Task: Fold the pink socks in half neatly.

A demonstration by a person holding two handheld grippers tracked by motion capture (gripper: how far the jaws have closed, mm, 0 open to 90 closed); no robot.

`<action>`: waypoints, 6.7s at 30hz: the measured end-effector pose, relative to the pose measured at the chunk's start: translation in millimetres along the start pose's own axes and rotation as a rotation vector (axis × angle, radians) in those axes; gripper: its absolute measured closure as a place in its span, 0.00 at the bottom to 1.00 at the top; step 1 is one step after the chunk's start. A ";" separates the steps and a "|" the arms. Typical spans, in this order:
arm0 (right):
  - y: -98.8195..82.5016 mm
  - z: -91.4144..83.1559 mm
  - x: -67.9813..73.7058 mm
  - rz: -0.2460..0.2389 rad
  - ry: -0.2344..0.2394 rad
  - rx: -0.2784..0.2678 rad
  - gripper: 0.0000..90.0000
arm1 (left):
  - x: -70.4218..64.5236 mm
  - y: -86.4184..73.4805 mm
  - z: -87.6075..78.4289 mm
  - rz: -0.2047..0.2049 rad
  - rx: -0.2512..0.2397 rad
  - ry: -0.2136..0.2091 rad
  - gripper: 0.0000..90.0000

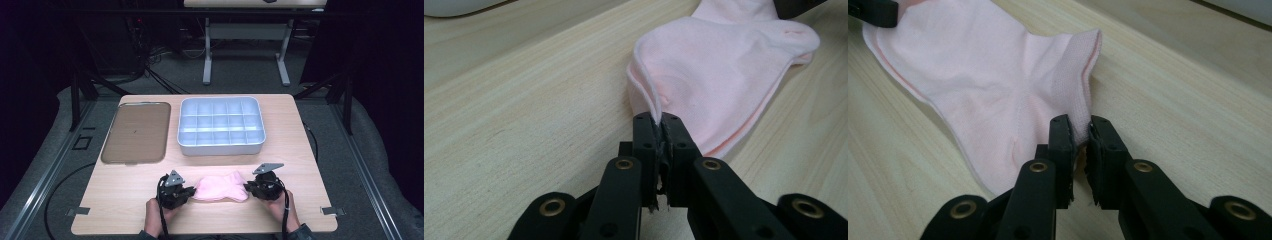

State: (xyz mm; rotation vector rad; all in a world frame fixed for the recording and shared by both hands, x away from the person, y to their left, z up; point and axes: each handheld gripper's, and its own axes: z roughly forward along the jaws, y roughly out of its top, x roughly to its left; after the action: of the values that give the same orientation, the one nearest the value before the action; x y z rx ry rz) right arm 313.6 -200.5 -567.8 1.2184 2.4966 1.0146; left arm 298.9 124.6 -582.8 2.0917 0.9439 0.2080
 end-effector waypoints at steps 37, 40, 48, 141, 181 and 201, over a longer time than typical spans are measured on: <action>72.7 10.1 78.4 -0.296 0.095 0.060 0.90 | -5.4 12.7 13.5 -0.089 -0.012 -0.084 0.97; 73.1 28.3 85.0 -0.314 0.111 0.105 0.90 | -4.2 11.6 13.4 -0.101 -0.010 -0.091 0.96; 67.5 41.0 87.3 -0.317 0.165 0.113 0.62 | -1.9 9.1 12.1 -0.115 -0.003 -0.100 0.92; 58.3 50.5 52.1 -0.224 0.269 0.033 0.76 | -9.6 17.5 12.0 -0.016 -0.023 -0.017 0.86; 37.4 43.8 43.8 -0.133 0.100 0.048 0.63 | -12.9 17.1 9.4 0.023 -0.018 -0.027 0.87; 30.5 42.3 32.2 0.002 0.223 0.051 0.94 | -9.1 8.7 15.0 -0.002 -0.077 -0.051 0.93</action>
State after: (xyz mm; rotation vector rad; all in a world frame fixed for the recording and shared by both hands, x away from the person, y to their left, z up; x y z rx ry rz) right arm 330.3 -142.0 -575.7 1.1806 2.7046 1.1522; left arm 304.0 105.7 -584.7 2.0164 0.8936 0.1867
